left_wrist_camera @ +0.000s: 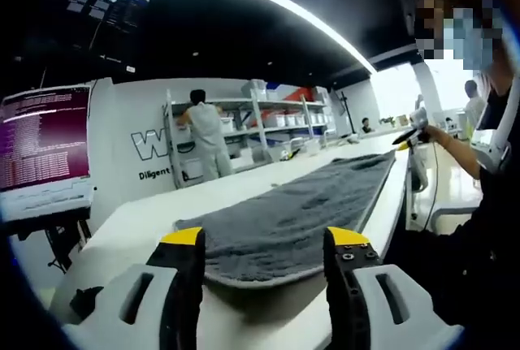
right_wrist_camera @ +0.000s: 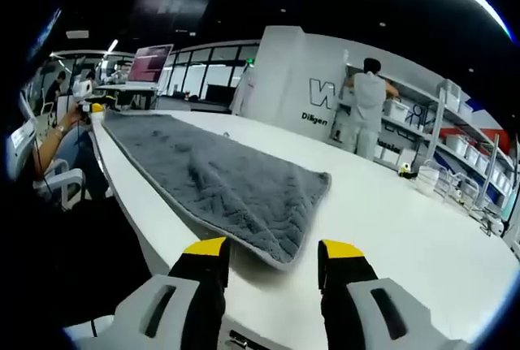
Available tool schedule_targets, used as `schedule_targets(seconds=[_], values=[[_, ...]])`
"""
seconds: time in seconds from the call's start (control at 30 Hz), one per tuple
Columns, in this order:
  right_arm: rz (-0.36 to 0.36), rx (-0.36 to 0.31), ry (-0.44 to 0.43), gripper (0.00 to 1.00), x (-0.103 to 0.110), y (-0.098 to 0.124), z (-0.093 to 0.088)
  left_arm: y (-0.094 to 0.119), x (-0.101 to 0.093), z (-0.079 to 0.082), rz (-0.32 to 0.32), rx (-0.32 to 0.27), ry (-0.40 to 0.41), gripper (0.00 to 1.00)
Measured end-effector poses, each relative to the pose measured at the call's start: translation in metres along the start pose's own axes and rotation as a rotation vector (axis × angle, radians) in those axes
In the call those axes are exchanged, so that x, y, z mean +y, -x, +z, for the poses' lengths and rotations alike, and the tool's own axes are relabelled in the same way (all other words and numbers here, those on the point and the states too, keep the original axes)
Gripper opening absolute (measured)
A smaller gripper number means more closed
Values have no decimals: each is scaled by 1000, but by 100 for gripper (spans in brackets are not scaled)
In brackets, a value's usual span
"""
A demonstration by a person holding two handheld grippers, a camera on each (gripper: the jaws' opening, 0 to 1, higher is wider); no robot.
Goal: Open the folded towel by lifting each exposed corner and separating the folded layers until the towel lies flat within the target outline without major curled edges
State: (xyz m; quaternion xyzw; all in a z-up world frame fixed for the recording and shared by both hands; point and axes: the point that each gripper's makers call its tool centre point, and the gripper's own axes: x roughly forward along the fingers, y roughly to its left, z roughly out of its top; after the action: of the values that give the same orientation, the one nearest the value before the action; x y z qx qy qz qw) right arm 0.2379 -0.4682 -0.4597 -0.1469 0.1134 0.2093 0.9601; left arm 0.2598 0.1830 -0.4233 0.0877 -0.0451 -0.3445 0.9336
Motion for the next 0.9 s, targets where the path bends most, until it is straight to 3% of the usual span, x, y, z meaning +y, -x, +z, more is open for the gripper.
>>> schedule_targets(seconds=[0.1,0.23,0.3,0.33,0.37,0.4,0.47,0.63,0.9], values=[[45,-36,-14,61,8,1,14,-8,0,8,5,-15,7,73],[96,-39,-4,85,16,-7,28,-21,13,12,67,11,-15,90],[100,-37,0,90,16,-12,32,-26,18,15,87,6,-14,95],[105,-34,3,93,15,-16,35,-29,25,17,130,11,-21,100],[110,-31,6,96,15,-21,39,-33,33,19,173,16,-28,99],[113,-31,4,99,14,-24,42,-37,33,21,174,9,-27,99],[125,-37,-5,99,14,-31,50,-44,36,29,184,-23,20,99],[143,-62,-34,99,10,-48,74,-62,34,42,121,-67,90,99],[154,-64,-7,99,6,-82,113,-95,33,48,50,-13,108,96]])
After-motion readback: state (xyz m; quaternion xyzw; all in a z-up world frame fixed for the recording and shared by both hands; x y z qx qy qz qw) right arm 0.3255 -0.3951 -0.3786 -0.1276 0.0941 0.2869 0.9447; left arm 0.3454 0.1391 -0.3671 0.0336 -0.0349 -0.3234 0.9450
